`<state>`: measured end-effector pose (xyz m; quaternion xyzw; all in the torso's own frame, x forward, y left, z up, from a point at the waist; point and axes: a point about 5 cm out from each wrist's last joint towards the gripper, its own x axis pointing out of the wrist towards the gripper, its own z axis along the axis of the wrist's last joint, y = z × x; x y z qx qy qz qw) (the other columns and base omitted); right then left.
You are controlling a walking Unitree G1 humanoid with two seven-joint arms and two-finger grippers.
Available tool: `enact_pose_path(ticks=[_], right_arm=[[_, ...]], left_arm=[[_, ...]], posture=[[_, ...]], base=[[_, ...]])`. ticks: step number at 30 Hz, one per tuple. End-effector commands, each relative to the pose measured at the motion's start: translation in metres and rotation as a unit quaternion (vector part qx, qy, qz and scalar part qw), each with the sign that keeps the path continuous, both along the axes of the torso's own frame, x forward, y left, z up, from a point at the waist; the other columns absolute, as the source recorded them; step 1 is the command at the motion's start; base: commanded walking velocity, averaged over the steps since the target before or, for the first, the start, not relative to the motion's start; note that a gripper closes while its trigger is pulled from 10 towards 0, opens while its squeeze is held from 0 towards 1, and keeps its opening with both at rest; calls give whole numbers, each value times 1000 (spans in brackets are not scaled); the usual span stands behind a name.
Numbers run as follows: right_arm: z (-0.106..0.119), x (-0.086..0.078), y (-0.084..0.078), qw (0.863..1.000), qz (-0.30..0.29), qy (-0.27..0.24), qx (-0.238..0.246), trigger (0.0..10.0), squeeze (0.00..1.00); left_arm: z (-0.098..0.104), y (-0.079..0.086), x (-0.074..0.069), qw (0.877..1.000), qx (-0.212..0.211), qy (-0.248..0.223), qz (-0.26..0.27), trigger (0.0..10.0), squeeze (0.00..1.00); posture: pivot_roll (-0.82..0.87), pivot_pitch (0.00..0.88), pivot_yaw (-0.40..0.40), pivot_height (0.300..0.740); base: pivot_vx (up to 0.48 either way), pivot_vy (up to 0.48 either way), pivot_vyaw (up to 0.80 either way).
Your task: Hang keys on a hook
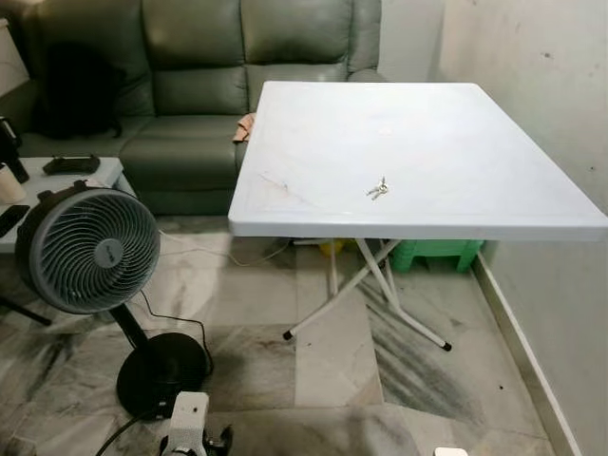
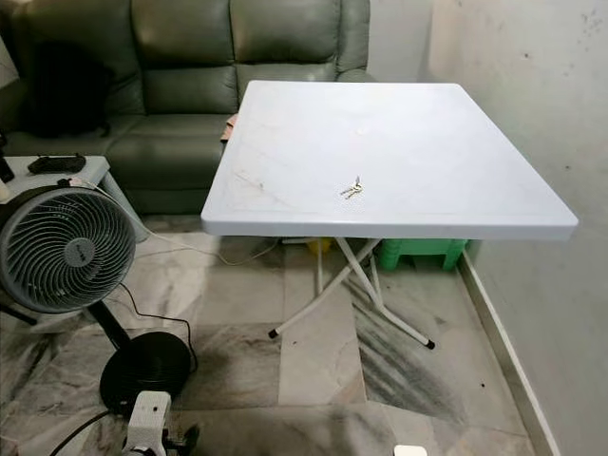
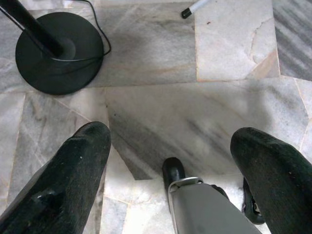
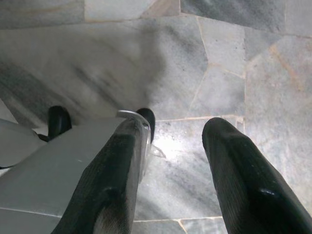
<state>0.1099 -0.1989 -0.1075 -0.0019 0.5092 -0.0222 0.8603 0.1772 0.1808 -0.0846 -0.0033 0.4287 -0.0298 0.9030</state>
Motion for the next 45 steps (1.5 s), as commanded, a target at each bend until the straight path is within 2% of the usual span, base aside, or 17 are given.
enact_pose_path(ticks=[1, 11, 15, 19, 21, 22, 24, 26, 28, 30, 31, 34, 36, 39, 40, 42, 45], right_arm=[[-5, -13, 5, 1000, 1, 26, 10, 10000, 0], [-3, -11, -1, 1000, 9, 14, 2, 10000, 0], [7, 16, -2, 999, 17, -50, 8, 10000, 0], [14, 32, -4, 996, 20, -85, 11, 10000, 0], [29, 60, -6, 987, 30, -155, 14, 10000, 0], [29, 60, -6, 987, 30, -155, 14, 10000, 0], [43, 80, -5, 976, 44, -212, 15, 10000, 0], [52, 90, -2, 967, 53, -250, 19, 10000, 0], [65, 102, 11, 947, 63, -311, 44, 10000, 0], [70, 104, 16, 940, 68, -330, 49, 10000, 0], [75, 106, 18, 934, 71, -347, 50, 10000, 1000], [90, 109, 25, 915, 74, -394, 56, 10000, 1000], [97, 110, 28, 905, 77, -413, 60, 10000, 1000], [123, 113, 33, 879, 87, -465, 63, 10000, 1000], [123, 113, 33, 879, 87, -465, 63, 10000, 1000], [136, 117, 31, 867, 91, -486, 58, 10000, 1000], [144, 119, 29, 862, 87, -497, 54, 10000, 1000]], left_arm=[[1, 1, 1, 1000, 6, -1, -14, 10000, 0], [4, -4, 5, 999, -7, -22, -37, 10000, 0], [16, -5, 25, 996, -24, -76, -29, 10000, 0], [25, -5, 36, 993, -34, -112, -26, 10000, 0], [39, -4, 52, 984, -54, -170, -25, 10000, 0], [39, -4, 52, 984, -54, -170, -25, 10000, 0], [51, -3, 62, 974, -60, -215, -30, 10000, 0], [59, -4, 68, 967, -66, -245, -29, 10000, 0], [73, -7, 75, 950, -80, -299, -37, 10000, 0], [78, -8, 77, 945, -81, -315, -37, 10000, 0], [83, -9, 78, 939, -81, -332, -41, 10000, 0], [99, -14, 78, 920, -89, -378, -58, 10000, 0], [105, -16, 78, 912, -97, -393, -63, 10000, 0], [129, -23, 82, 893, -114, -429, -78, 10000, 0], [129, -23, 82, 893, -114, -429, -78, 10000, 0], [141, -23, 85, 884, -109, -446, -87, 10000, 0], [147, -22, 87, 885, -106, -446, -83, 10000, 0]], posture=[[-44, 0, 34, 740], [-45, 0, 38, 740], [-47, 0, 39, 740], [-51, 0, 42, 740], [-48, 0, 35, 740], [-48, 0, 35, 740], [-47, 0, 34, 740], [-42, 0, 29, 740], [-44, 0, 29, 740], [-46, 0, 30, 740], [-50, 0, 32, 740], [-52, 0, 33, 740], [-52, 0, 34, 740], [-53, 0, 34, 740], [-53, 0, 34, 740], [-58, 0, 36, 740], [-57, 0, 36, 740]], base=[[0, 0, 0], [0, 0, 0], [0, 0, 0], [0, 0, 0], [0, 0, 0], [0, 0, 0], [0, 0, 0], [0, 0, 0], [0, 0, 0], [0, 0, 0], [0, 0, 0], [0, 0, 0], [0, 0, 0], [0, 0, 0], [0, 0, 0], [0, 0, 0], [0, 0, 0]])
